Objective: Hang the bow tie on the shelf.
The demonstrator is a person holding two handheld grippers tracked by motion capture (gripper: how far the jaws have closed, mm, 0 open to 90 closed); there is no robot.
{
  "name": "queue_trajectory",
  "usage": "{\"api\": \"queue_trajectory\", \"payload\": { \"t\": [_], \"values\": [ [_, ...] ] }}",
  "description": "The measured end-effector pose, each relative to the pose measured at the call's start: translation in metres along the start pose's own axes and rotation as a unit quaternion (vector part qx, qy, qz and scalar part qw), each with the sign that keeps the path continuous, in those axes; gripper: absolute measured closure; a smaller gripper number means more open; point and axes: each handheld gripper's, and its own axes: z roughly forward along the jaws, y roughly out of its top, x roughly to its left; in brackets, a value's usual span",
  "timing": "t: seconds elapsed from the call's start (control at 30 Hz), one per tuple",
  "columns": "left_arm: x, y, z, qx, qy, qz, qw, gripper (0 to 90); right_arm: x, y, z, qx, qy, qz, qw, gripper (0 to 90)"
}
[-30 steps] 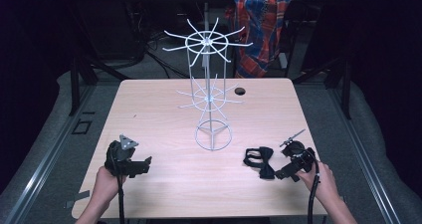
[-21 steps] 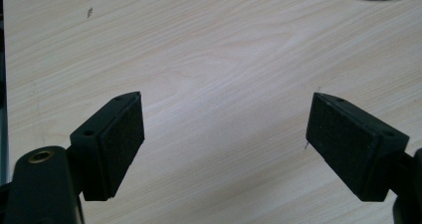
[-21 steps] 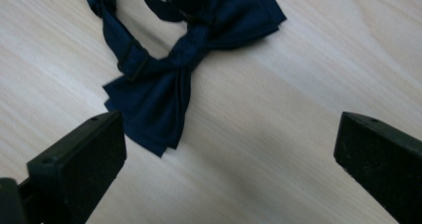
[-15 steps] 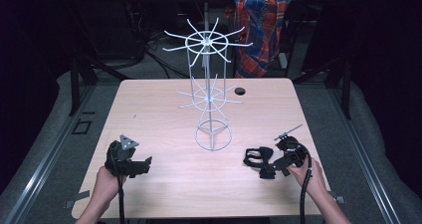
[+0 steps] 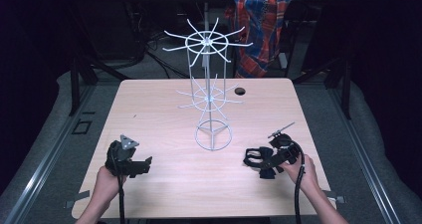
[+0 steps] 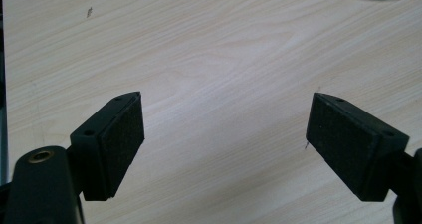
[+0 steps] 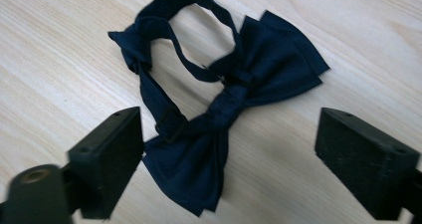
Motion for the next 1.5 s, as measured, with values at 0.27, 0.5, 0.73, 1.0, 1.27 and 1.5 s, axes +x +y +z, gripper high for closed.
{"api": "queue_trajectory", "payload": {
  "t": [0.27,0.5,0.73,1.0,1.27,1.5],
  "values": [
    [0.0,0.0,0.0,-0.001,-0.001,-0.003,1.0,15.6,0.011,0.01,0.01,0.024,-0.018,-0.031,0.9991,34.2],
    [0.0,0.0,0.0,-0.001,-0.002,-0.002,1.0,15.6,0.011,0.009,0.012,0.028,-0.036,-0.036,0.9983,53.4],
    [0.0,0.0,-0.001,-0.001,-0.002,-0.002,1.0,15.6,0.018,0.008,0.017,0.04,-0.068,-0.065,0.9947,65.5],
    [0.001,0.0,-0.001,-0.001,-0.002,0.0,1.0,15.6,0.026,0.008,0.017,0.043,-0.082,-0.087,0.9919,72.8],
    [0.001,-0.001,-0.001,-0.002,-0.002,0.0,1.0,15.5,0.02,0.007,0.008,0.019,-0.059,-0.066,0.9959,73.3],
    [0.001,-0.001,-0.002,-0.002,-0.002,-0.002,1.0,15.6,0.019,0.009,0.0,-0.004,-0.045,-0.061,0.9971,73.2]
  ]
}}
